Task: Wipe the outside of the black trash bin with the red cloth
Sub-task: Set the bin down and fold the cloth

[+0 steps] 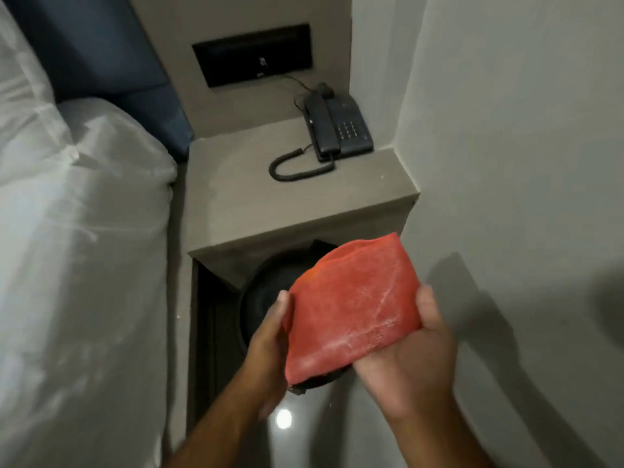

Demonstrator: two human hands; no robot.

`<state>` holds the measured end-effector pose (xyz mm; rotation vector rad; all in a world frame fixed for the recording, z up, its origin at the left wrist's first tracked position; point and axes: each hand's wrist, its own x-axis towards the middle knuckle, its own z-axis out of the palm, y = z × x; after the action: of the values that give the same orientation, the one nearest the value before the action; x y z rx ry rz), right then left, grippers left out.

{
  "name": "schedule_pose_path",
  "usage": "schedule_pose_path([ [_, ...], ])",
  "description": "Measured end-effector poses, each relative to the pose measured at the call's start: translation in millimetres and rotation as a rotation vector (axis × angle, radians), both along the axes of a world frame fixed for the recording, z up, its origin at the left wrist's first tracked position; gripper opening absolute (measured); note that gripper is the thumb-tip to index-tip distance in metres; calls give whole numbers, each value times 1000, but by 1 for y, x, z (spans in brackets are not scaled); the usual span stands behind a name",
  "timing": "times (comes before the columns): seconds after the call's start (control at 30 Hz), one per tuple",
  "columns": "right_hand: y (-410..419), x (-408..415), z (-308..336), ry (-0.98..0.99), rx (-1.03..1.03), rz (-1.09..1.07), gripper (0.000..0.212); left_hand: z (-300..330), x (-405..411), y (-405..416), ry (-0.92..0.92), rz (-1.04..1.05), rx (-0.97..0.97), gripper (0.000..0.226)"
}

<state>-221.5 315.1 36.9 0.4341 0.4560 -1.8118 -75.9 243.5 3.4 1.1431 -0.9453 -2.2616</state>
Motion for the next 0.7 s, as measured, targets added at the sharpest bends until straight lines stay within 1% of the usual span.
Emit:
schedule_pose_path([
  [0.03, -7, 5, 17, 17, 17, 43, 59, 19, 6, 2, 92, 57, 116, 58],
  [0.07, -16, 9, 39, 43, 39, 92, 59, 42, 15, 0, 136, 82, 173, 57],
  [0.1, -23, 13, 56, 85, 65, 134, 60, 59, 23, -2, 149, 113, 184, 59],
  [0.17, -34, 17, 86, 200, 93, 219, 57, 92, 39, -10, 43, 177, 101, 65],
  [0.23, -44, 15, 115, 380, 146, 310, 49, 123, 56, -27, -111, 254, -11, 63],
  [0.33, -56, 10, 135, 642, 287, 413, 46, 166, 63, -51, -288, 305, -163, 51],
  [0.4, -70, 6, 144, 844, 409, 467, 41, 188, 64, -74, -386, 308, -207, 39],
  [0.5, -100, 0, 154, 1099, 525, 525, 35, 205, 59, -111, -443, 278, -249, 34],
  [0.57, -127, -7, 153, 1239, 532, 582, 25, 204, 51, -139, -464, 269, -257, 32],
  [0.63, -152, -15, 145, 1335, 530, 643, 19, 193, 41, -164, -488, 271, -249, 31],
  [0.7, -179, -25, 130, 1410, 520, 707, 20, 173, 29, -190, -523, 288, -227, 33],
])
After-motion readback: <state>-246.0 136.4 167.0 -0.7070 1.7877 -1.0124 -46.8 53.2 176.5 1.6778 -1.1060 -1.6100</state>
